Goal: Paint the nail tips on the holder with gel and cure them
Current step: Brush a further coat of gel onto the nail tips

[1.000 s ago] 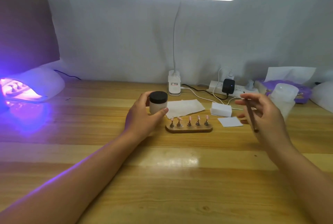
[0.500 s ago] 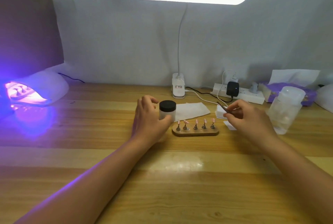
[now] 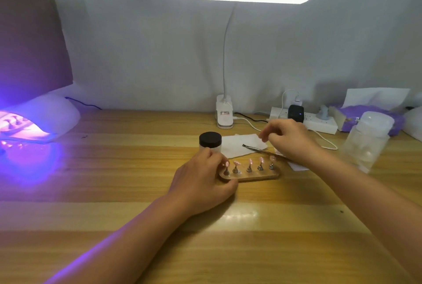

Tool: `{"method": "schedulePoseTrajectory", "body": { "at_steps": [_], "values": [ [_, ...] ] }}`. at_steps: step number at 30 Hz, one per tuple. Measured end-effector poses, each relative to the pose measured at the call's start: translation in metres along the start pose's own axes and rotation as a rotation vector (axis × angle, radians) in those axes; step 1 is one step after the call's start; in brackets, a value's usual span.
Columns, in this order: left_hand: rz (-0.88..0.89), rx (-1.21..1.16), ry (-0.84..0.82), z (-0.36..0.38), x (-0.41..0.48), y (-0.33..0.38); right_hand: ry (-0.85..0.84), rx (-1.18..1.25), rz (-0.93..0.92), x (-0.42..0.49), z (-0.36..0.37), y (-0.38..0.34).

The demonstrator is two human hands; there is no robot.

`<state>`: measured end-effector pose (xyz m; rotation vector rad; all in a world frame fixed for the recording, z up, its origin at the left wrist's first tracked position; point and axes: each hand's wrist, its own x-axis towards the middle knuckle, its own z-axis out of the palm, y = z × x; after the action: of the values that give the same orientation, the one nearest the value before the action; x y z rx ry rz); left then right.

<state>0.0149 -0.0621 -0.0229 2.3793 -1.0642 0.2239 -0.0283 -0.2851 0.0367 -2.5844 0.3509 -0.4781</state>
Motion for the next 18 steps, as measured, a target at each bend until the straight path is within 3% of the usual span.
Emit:
{"method": "schedulePoseTrajectory", "body": {
  "at_steps": [3,6,13,18],
  "values": [
    [-0.009,-0.076,-0.046,-0.003,0.003,-0.001,-0.015,-0.066,0.010,-0.032,-0.005,0.010],
    [0.023,-0.106,-0.065,-0.006,0.003,0.002,-0.169,-0.154,0.012,-0.065,-0.010,0.022],
    [0.221,-0.197,-0.001,-0.011,-0.008,0.020,-0.324,0.059,0.010,-0.100,-0.031,0.025],
    [0.320,-0.368,-0.048,-0.012,-0.006,0.059,-0.203,0.063,-0.021,-0.145,-0.073,0.045]
  ]
}}
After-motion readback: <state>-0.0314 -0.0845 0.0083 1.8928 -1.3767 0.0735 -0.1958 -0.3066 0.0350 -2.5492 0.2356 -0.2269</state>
